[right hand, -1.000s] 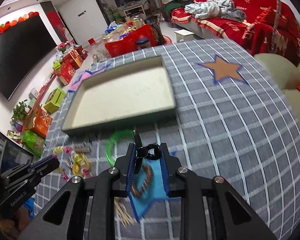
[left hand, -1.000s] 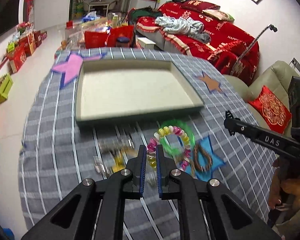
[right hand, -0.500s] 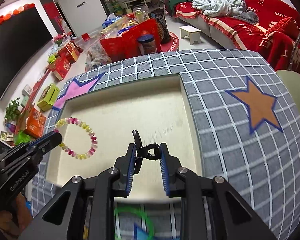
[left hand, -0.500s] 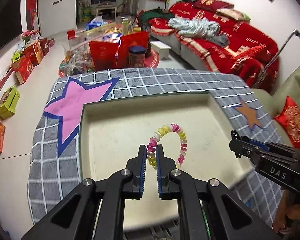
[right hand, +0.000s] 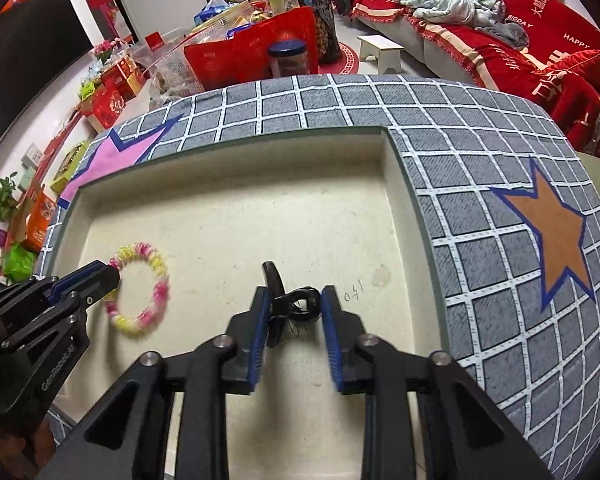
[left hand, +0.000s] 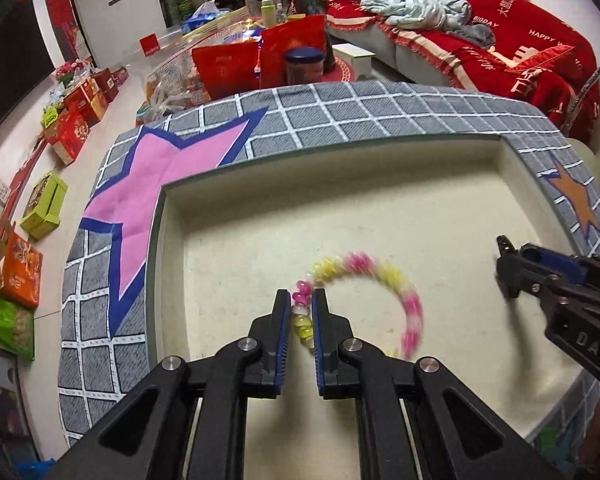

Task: Organize jewelry
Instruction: 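Carry the bracelet into the tray and open the left tool while the right tool drops the clip there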

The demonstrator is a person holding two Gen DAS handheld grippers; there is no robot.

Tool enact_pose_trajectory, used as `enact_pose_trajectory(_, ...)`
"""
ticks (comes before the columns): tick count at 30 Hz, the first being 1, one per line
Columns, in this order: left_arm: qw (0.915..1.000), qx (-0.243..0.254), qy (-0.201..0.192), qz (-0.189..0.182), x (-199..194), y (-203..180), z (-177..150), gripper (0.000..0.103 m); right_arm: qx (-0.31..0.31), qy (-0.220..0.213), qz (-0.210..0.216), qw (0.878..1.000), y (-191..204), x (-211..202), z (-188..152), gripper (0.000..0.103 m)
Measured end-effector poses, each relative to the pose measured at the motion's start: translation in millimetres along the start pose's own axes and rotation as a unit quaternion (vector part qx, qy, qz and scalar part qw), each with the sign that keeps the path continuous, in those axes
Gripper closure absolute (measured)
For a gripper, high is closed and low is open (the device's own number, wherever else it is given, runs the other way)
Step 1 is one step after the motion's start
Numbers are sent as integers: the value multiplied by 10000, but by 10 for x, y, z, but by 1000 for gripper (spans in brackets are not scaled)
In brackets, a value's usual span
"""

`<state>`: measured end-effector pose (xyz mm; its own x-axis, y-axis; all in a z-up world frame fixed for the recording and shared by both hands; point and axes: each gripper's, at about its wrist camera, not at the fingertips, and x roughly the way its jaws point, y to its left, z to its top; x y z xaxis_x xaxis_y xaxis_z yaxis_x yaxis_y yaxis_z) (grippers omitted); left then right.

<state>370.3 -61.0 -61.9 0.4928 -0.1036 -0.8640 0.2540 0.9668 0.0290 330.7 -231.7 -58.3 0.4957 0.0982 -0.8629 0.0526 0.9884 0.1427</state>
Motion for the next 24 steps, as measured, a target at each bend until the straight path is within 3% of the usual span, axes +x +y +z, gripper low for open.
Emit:
enact_pose_trajectory(1,10000,13,-7,38,4,-2,-3,77,-18,-3,4,10000,4,2,7,46)
enact_pose_trajectory(3,9999,82,-14,98,4,-18,-8,77,0,-59,41,10000,-12,-22,14,36)
enact_pose_trajectory(8,10000,-21,-53,-54,-48,-15,-49,77,174,-357,280,9988,-51,-234,60,35)
enact_pose_trajectory(10,9997,-130,-82,-184,-74,1,-54,76,230,-495,358,9979,-71,-364,49,27)
enact_pose_trajectory(11,9996,-158,-116,-216,-86,5,-55,70,250,-548,391,9974,-74,-411,37,25)
enact_pose_trajectory(12,9994,-199,-160,-254,-102,13,-55,56,276,-603,424,9969,-81,-463,16,23)
enact_pose_trajectory(13,9992,-251,-191,-238,-116,17,-55,11,302,-626,455,9965,-88,-496,1,23)
enact_pose_trajectory(14,9989,-326,-284,-171,-144,24,-64,0,335,-634,494,9962,-98,-532,-18,23)
enact_pose_trajectory(20,9980,-255,-562,-124,-353,3,-62,0,551,-722,651,9937,-164,-728,-152,23)
enact_pose_trajectory(24,9942,-172,-1036,-219,-708,36,-163,0,545,-1004,806,9902,-210,-975,-295,12)
